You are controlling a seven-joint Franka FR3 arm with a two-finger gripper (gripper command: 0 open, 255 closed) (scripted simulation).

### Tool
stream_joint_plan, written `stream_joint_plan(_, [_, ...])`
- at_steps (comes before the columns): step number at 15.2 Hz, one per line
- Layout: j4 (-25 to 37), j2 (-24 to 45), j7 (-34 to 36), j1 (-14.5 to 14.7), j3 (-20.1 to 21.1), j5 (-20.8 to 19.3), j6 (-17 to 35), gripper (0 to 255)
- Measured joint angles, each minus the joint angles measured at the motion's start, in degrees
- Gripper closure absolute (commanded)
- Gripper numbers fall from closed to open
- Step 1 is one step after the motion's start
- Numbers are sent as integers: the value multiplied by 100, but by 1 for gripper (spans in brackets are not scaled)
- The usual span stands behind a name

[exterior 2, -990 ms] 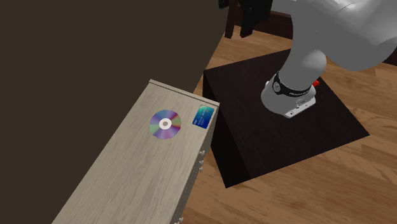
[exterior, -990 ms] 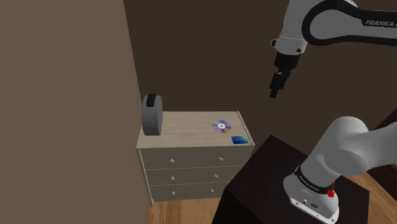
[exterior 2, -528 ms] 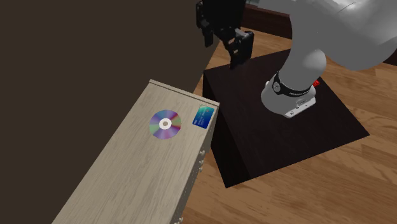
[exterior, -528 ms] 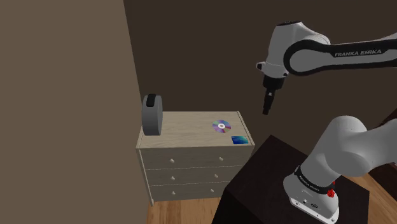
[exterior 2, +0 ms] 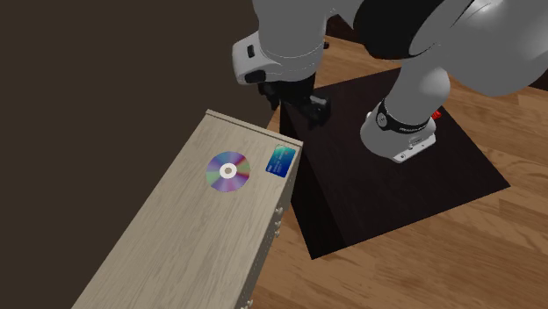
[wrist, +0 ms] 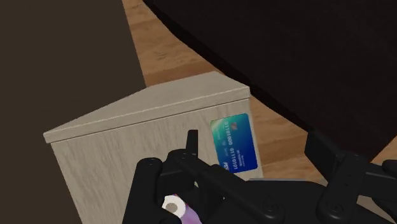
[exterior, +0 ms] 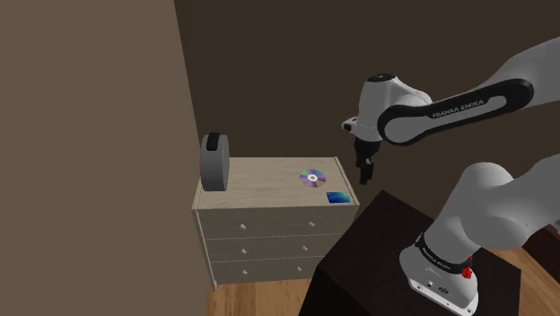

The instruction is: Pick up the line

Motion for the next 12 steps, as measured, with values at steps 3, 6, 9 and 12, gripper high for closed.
stream_joint_plan(3, [-150,633,-505,135,-193,-169,766,0])
stream_joint_plan(6, [-232,1257,-859,263,-316,-263,1467,0])
stream_joint_plan(9, [-338,1566,-885,290,-348,-300,1882,0])
stream_joint_plan(12, [-384,1898,-893,288,-395,-327,2262,0])
